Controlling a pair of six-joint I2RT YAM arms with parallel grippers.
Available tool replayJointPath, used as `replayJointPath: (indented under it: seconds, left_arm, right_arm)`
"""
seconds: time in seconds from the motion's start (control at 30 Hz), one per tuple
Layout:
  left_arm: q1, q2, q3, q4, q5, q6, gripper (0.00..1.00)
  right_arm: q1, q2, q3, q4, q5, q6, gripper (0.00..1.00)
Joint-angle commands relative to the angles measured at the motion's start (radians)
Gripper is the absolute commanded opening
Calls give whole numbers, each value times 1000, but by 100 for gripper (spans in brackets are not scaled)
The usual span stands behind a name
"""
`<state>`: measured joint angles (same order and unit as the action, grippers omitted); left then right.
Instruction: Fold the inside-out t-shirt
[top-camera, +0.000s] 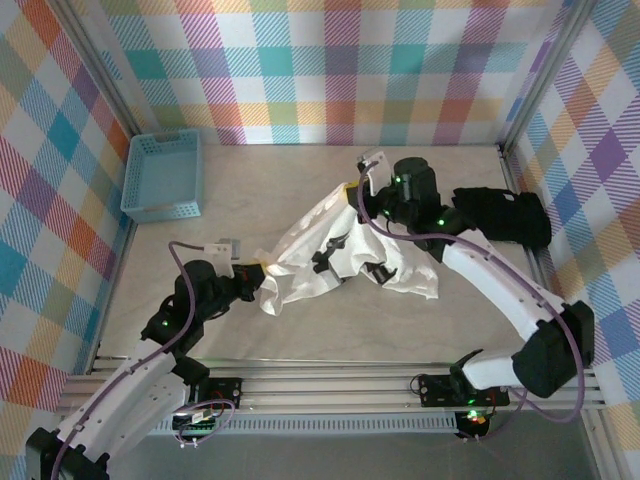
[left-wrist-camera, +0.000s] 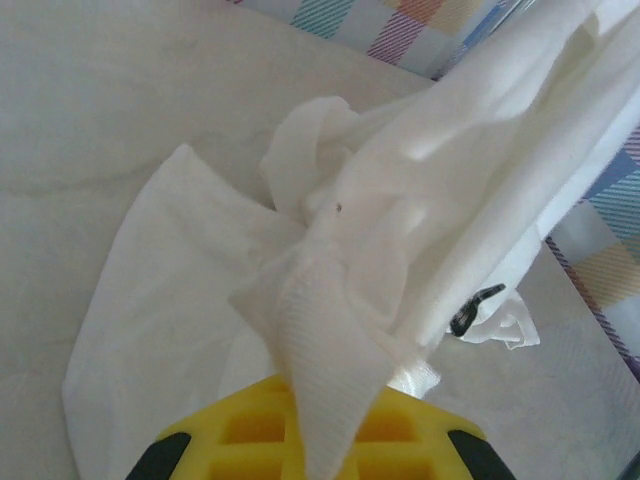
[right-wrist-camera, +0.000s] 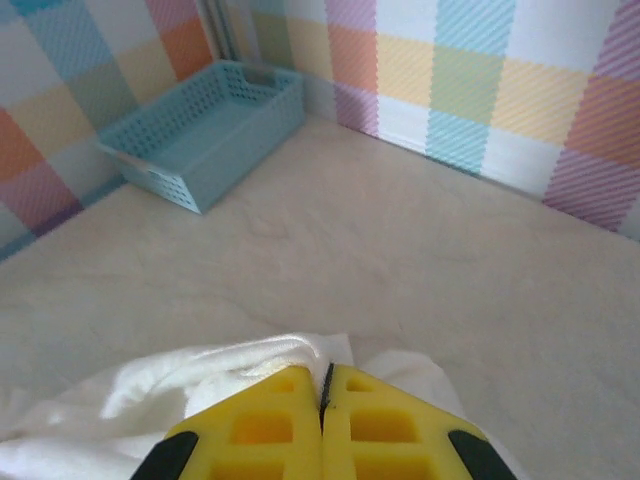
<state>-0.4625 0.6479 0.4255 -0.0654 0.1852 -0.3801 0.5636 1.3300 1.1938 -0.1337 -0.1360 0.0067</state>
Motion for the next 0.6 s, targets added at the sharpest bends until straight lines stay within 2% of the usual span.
replayJointPath:
  seconds: [0.0,0.13,0.2,0.33,0.47,0.57]
  left_arm:
    - [-3,60,13,21,18,44,2]
    - [-5,121,-26,13,76,5,7]
    - [-10,125,-58,12,110,-16,13]
    - [-22,54,-96,-11,127,-21,35]
    - [-35,-45,-86,-36,52,5,59]
    - [-70,-22,-39,-39,5,78,72]
  right_arm:
    - [4,-45,-106,43,-95,18,0]
    - [4,-111,-256,23,-117,50,0]
    - [4,-145,-338,-2,-128,75,0]
    - [5,-222,-494,12,-159,123,0]
    - [6,-290,-598,37,-166,154,0]
    - [5,-321,-618,54,-162,154,0]
